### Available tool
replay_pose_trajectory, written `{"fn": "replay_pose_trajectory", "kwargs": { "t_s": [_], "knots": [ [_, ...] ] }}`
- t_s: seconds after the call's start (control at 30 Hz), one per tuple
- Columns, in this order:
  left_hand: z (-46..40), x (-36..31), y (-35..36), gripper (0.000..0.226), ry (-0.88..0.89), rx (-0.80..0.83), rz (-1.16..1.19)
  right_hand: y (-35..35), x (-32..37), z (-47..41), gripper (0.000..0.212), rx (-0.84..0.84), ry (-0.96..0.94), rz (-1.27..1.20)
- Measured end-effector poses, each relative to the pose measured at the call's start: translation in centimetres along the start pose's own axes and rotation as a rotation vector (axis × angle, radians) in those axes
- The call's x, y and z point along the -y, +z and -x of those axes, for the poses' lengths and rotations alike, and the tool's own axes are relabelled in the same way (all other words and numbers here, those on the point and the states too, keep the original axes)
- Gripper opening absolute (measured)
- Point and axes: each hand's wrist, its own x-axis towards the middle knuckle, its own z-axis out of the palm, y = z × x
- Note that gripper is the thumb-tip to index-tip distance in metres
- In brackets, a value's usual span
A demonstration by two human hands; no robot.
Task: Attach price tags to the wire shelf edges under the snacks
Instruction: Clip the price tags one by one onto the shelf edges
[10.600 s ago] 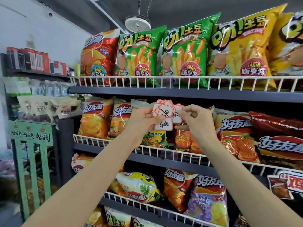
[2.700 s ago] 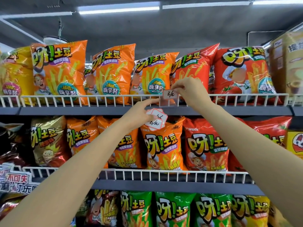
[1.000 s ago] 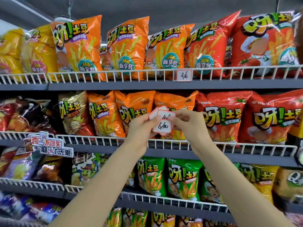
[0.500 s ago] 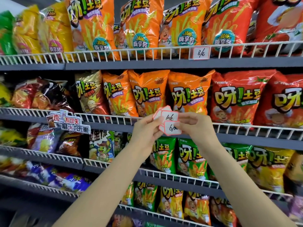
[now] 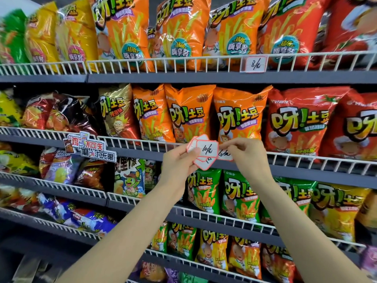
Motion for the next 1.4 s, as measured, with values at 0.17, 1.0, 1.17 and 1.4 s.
{"fn": "replay_pose_trajectory", "kwargs": {
  "t_s": [0.17,1.0,1.17,1.4],
  "knots": [
    [0.2,0.1,-0.2,0.018,-0.001,0.066,0.004,0.3,0.6,0.4,0.023,0.127,0.001,-0.083],
    [0.1,0.5,-0.1,0.016,-0.121,-0.033,0.142,1.0,0.0,0.7,0.012,0.133,0.023,-0.241],
    [0.0,0.4,-0.2,0.014,-0.162,-0.039,0.155,1.3,-0.3,0.8,0.018,0.121,0.004,-0.184],
    [0.0,-0.3,-1.0,0.018,-0.231,0.077,0.078,1.7,0.3,0.8,0.015,0.173,0.047,-0.186]
  ]
}}
